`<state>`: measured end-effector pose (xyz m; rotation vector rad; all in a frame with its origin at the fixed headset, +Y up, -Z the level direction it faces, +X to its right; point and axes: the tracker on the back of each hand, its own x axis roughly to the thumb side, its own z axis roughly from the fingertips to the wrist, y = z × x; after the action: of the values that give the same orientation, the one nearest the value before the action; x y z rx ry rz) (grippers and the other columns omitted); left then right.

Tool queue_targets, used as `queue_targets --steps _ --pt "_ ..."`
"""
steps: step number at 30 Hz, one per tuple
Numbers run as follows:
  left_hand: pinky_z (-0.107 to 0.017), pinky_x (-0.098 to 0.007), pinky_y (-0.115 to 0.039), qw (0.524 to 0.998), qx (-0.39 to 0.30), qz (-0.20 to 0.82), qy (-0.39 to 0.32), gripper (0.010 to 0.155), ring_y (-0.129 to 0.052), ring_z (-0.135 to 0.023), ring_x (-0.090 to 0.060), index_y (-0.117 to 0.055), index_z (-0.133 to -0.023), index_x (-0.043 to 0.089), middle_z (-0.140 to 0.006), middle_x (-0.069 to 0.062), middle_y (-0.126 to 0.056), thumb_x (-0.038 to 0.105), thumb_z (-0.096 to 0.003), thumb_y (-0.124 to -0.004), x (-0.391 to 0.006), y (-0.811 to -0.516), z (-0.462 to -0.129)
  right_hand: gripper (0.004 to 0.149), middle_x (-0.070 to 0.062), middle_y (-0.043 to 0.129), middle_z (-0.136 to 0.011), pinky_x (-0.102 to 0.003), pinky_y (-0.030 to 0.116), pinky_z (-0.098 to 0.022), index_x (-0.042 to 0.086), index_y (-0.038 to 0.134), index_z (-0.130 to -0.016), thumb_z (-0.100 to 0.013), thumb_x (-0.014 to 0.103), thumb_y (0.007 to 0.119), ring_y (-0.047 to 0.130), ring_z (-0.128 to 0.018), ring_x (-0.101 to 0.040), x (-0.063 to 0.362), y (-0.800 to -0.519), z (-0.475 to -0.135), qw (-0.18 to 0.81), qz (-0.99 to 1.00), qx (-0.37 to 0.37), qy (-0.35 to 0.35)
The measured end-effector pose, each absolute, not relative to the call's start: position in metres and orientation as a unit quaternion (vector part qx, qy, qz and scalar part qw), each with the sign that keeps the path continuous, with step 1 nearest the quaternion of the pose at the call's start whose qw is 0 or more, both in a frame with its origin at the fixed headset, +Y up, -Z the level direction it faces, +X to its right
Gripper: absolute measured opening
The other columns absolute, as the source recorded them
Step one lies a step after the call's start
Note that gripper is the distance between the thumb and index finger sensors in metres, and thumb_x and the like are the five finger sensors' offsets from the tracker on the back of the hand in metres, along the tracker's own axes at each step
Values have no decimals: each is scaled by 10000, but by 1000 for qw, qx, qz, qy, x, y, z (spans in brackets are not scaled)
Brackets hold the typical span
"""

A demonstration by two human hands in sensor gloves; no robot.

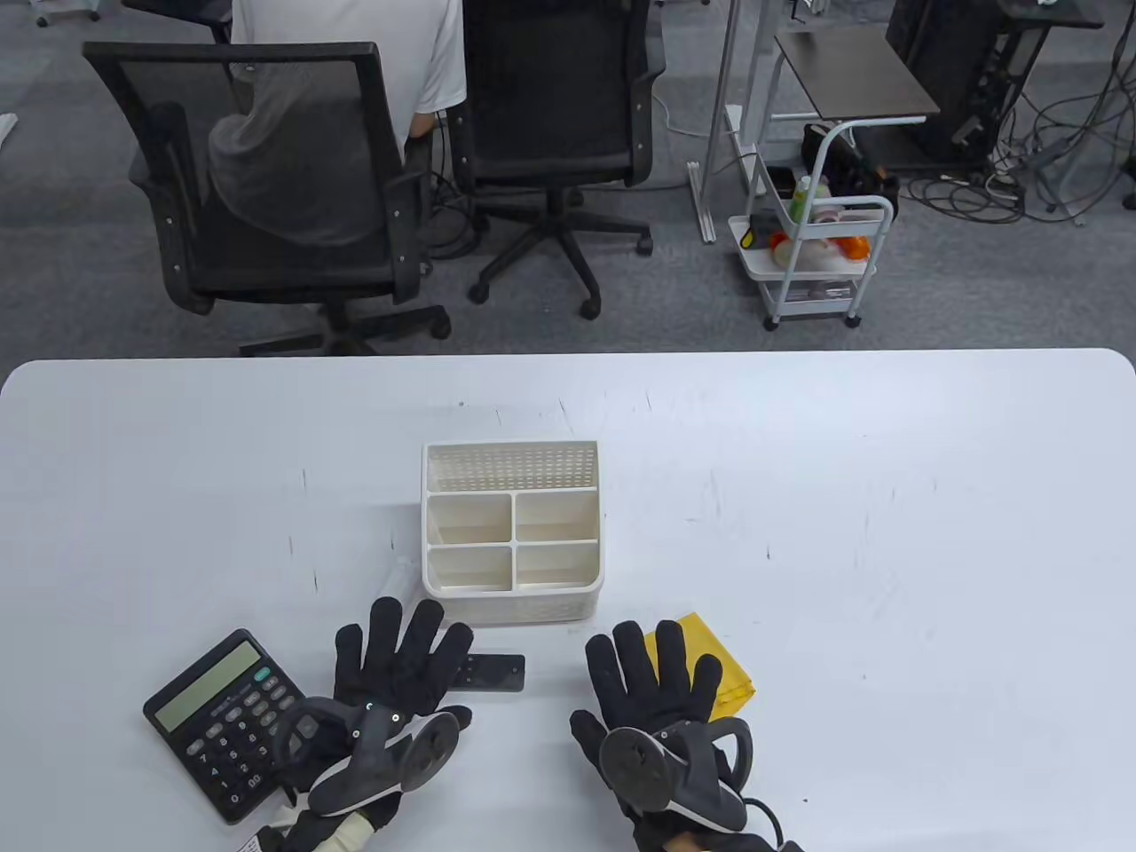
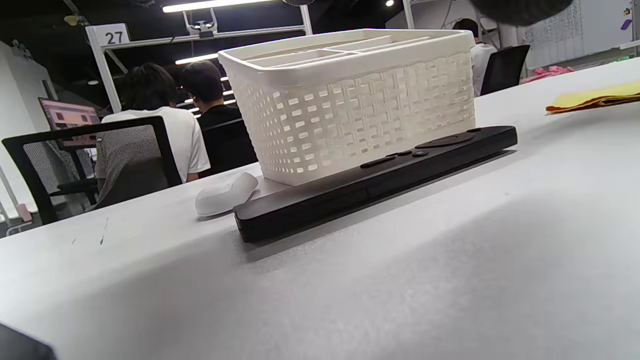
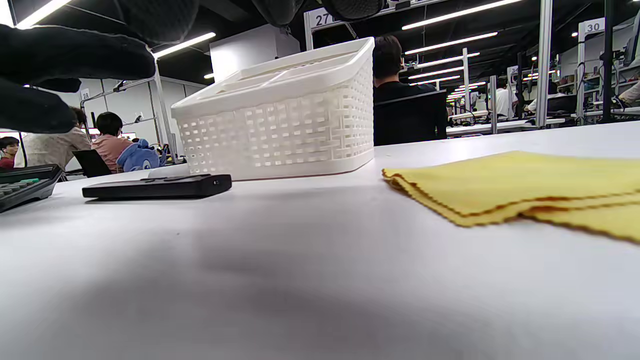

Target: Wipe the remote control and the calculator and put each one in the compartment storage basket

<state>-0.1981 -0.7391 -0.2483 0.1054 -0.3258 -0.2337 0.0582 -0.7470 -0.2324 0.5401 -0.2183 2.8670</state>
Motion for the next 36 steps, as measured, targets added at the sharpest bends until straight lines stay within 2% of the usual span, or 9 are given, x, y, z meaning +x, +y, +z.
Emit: queue_targets --steps 23,36 --pt "-748 -693 -446 982 51 -84 -163 775 -308 -1121 -476 -287 -1126 369 -1235 -45 -294 638 -483 -626 -200 -741 -250 730 -281 336 -1207 -846 230 -557 81 381 -1166 -602 480 615 198 -1019 -630 61 -742 -233 129 974 171 -71" --pt "-747 -693 -450 982 48 -85 -163 772 -324 -1122 -476 -293 -1126 367 -1234 -46 -303 633 -484 -628 -201 -740 -249 737 -293 373 -1201 -847 248 -559 58 419 -1161 -598 486 627 237 -1018 -636 93 -733 -244 229 966 105 -62"
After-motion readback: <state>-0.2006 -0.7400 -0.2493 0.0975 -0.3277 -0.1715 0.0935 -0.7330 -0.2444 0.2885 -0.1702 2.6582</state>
